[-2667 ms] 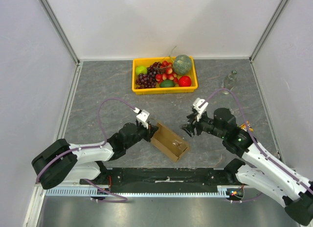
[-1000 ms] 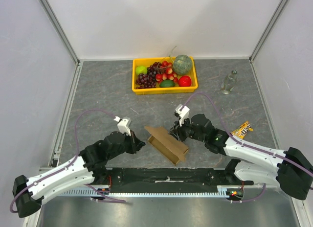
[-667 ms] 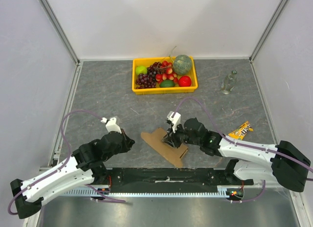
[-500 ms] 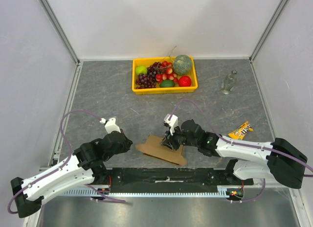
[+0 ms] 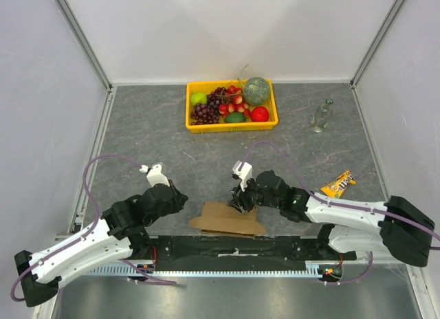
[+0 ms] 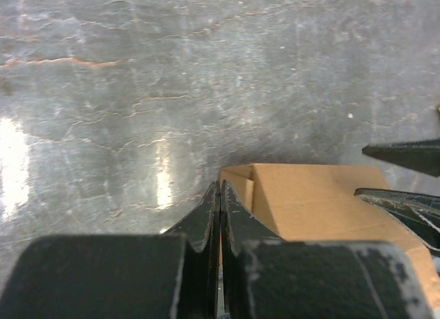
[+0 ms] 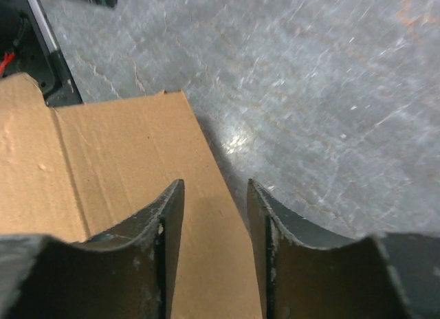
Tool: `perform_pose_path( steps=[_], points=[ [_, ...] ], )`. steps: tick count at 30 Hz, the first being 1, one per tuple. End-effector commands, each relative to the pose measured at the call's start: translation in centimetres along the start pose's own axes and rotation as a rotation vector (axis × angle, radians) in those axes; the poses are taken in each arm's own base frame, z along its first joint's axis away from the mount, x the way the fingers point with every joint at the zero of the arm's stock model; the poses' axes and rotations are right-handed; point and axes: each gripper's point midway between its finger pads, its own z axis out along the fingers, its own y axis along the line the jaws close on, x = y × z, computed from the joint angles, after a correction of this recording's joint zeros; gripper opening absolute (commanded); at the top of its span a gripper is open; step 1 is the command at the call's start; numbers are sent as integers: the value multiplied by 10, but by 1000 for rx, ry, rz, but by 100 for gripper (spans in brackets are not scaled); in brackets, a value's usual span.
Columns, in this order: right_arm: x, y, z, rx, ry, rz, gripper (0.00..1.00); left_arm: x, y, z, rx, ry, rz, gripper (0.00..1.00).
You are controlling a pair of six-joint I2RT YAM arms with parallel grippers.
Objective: Fold the paper box
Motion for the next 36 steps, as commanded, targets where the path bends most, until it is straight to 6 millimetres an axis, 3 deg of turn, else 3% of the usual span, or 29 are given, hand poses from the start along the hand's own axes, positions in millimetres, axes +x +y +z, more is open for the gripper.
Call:
perform_pose_path(
  steps=[1,6,9,15,18,23,27,30,36],
  points=[
    [-51,-8,-23,95,-149,-14,52,-10,-34,-2,151,-31,14,2],
    [-77,-19,-61,218,-150,22,55,-1,-45,0,184,35,59,2],
    [-75,-12,-85,223,-67,78,55,4,-45,-1,167,71,78,2],
    [-83,84,-115,-297,-19,50,50,-2,-39,-2,142,41,62,2],
    [-74,106,-123,-428,-7,27,48,-7,-39,-5,143,22,52,2],
    [-46,137,-120,-511,46,-55,45,-6,-34,-5,123,23,55,2],
    [-31,156,-106,-414,65,-170,43,-4,-32,-4,116,26,47,2],
    [-24,159,-91,-268,43,-248,33,-4,-31,-3,111,24,46,2],
    [9,183,-74,-207,87,-313,18,-3,-30,-2,108,25,46,2]
  ],
)
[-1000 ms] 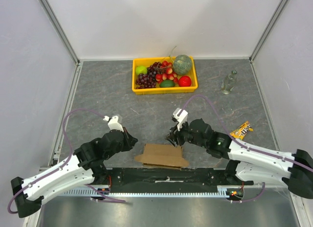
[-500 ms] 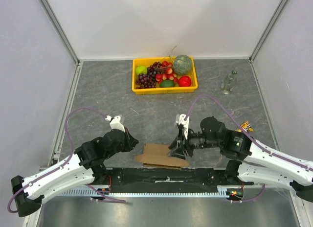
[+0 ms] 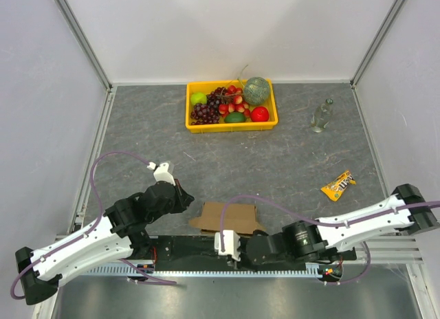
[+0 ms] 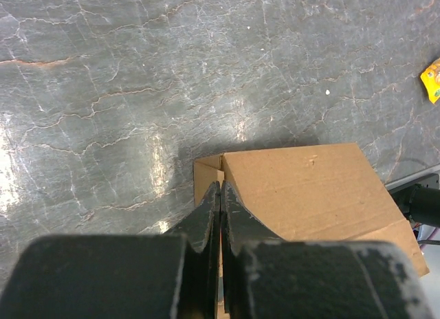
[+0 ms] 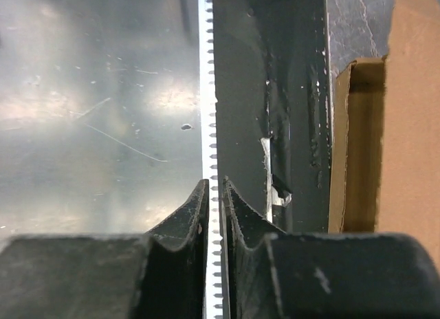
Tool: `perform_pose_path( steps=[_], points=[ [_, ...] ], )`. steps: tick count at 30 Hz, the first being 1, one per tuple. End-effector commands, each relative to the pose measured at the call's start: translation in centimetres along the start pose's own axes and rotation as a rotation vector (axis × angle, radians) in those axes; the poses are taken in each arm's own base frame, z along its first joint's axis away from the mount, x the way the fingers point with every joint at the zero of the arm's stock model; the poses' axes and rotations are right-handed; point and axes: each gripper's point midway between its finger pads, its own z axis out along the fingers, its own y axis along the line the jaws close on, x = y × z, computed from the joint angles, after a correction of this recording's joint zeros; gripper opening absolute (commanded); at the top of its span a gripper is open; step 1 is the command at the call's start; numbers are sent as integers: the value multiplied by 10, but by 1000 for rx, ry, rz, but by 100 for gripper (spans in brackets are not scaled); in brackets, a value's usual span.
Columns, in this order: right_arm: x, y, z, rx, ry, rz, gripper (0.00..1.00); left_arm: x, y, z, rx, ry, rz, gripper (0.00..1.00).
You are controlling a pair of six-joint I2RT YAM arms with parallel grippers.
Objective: Fold the paper box
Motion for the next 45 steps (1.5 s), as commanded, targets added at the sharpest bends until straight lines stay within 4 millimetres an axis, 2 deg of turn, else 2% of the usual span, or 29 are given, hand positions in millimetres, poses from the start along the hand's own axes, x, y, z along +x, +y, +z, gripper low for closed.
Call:
perform_pose_path(
  steps=[1,5,9,14,20,25,30,45],
  points=[
    [-16,-12,15,165,-78,14,16,-8,-2,-2,-2,-33,2,2],
    [5,-23,31,235,-80,51,6,-8,0,-2,-4,-35,0,2],
    [23,-46,38,344,-112,47,0,-6,3,-1,-11,-39,-8,2],
    [32,-51,48,363,-112,18,0,-6,6,-2,-15,-46,-14,2],
    [52,-51,63,347,-84,-20,0,-4,10,1,-27,-46,-20,2],
    [68,-64,69,397,-70,-68,0,-4,20,1,-67,-60,-41,2],
    [70,-84,70,461,-73,-60,0,-10,27,-4,-88,-103,-81,2],
    [58,-174,80,571,-61,6,0,-13,40,-11,-128,-138,-125,2]
  ],
)
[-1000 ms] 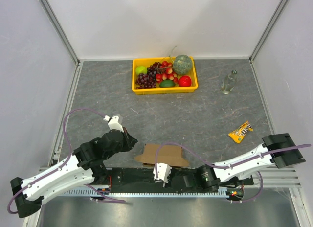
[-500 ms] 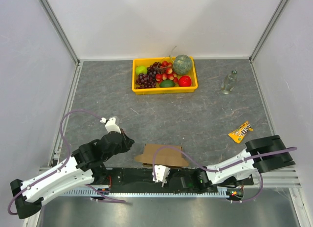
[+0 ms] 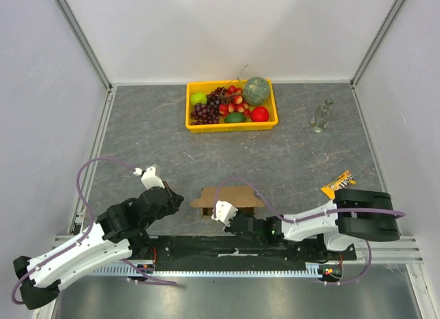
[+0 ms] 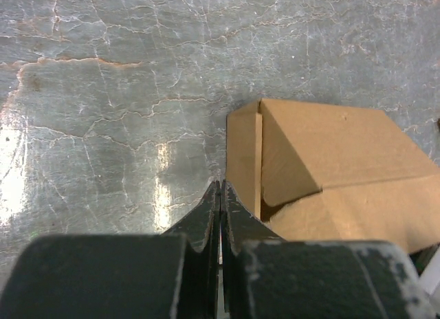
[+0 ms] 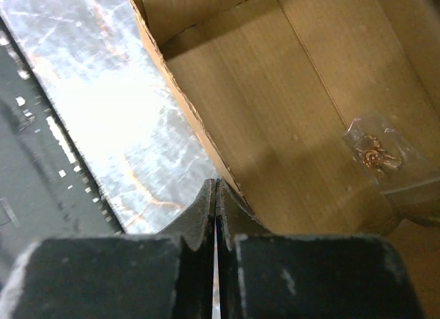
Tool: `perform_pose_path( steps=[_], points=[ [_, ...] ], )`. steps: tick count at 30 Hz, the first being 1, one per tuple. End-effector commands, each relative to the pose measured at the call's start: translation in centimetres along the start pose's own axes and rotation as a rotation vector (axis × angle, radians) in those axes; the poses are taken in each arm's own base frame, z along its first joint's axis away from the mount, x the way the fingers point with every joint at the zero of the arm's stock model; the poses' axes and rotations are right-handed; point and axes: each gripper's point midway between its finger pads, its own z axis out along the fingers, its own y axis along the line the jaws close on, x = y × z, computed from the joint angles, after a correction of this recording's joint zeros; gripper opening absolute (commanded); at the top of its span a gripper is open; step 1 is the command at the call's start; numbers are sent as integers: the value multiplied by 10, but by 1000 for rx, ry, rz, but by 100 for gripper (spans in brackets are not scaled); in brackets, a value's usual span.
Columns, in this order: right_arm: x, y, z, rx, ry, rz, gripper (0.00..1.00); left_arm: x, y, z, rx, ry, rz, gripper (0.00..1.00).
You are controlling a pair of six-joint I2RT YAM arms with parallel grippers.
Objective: Fold the paper box
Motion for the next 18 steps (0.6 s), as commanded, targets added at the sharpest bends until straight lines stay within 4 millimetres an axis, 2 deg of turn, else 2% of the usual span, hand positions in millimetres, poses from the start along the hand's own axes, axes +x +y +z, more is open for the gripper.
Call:
perform_pose_path(
  steps=[1,10,14,18],
  points=[
    [-31,-13,18,1,-82,21,0,-6,5,0,-26,-42,-60,2],
    [-34,-47,49,21,-73,-2,0,-2,12,1,-45,-37,-66,2],
    [-39,-42,42,-30,-87,-10,0,-2,12,2,-48,-39,-68,2],
    [-55,-29,20,-131,-136,11,0,-3,12,2,-47,-43,-71,2]
  ],
)
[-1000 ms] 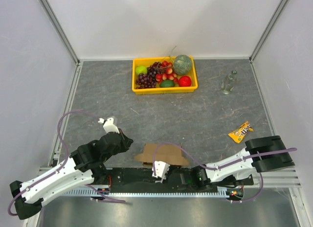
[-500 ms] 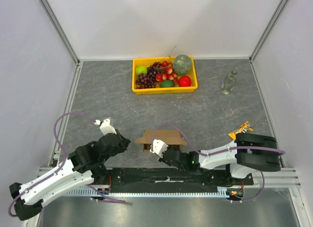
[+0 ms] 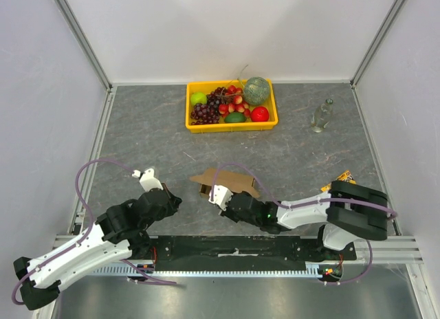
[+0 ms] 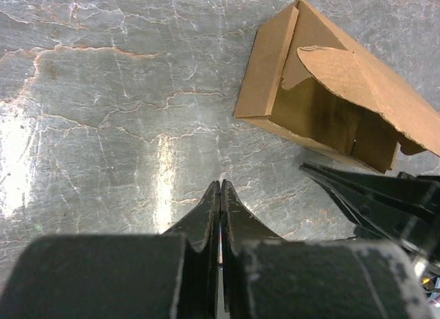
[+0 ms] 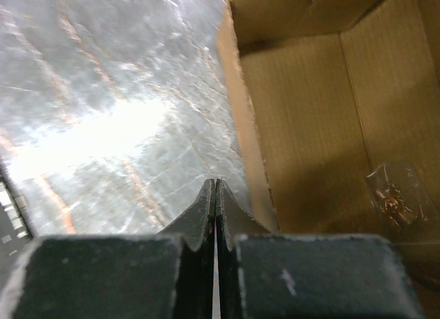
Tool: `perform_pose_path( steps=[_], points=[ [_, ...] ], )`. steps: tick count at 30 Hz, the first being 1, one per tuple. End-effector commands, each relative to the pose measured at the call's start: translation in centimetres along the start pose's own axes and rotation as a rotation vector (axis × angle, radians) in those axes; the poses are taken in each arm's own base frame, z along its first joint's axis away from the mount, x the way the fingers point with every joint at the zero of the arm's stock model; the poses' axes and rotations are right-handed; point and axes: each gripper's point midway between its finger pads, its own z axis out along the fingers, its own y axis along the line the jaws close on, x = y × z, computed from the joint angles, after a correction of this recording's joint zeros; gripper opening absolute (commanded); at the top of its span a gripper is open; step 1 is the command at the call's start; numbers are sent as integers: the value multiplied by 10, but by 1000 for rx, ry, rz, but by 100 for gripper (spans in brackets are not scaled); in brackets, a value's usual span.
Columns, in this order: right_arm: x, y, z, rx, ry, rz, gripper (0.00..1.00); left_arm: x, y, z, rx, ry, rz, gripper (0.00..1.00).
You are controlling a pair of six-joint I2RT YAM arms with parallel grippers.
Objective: Fold the paper box
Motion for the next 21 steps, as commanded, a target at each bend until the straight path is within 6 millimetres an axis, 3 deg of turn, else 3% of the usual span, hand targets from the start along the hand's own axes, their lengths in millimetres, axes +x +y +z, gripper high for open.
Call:
perform_pose_path(
  steps=[1,5,7,9,11,15,17,21],
  points=[
    [-37,19,-25,-144,-108,9,0,-8,1,2,-12,-47,-54,2],
    [-59,57,-50,-400,-125,-25,0,-7,-2,4,-4,-43,-54,2],
    [-79,79,-65,-545,-124,-29,0,-6,-3,5,-1,-42,-54,2],
    [-106,85,-80,-589,-181,-9,0,-6,-4,6,1,-39,-52,2],
    [-141,67,-89,-499,-276,30,0,-4,-5,8,-2,-34,-49,2],
    [-196,-14,-95,-103,-411,158,0,-1,-7,10,3,-22,-51,2],
    [-209,-44,-94,1,-437,207,0,-1,-8,10,7,-19,-54,2],
    [-216,-90,-72,104,-419,278,0,0,-9,11,11,-15,-53,2]
  ],
)
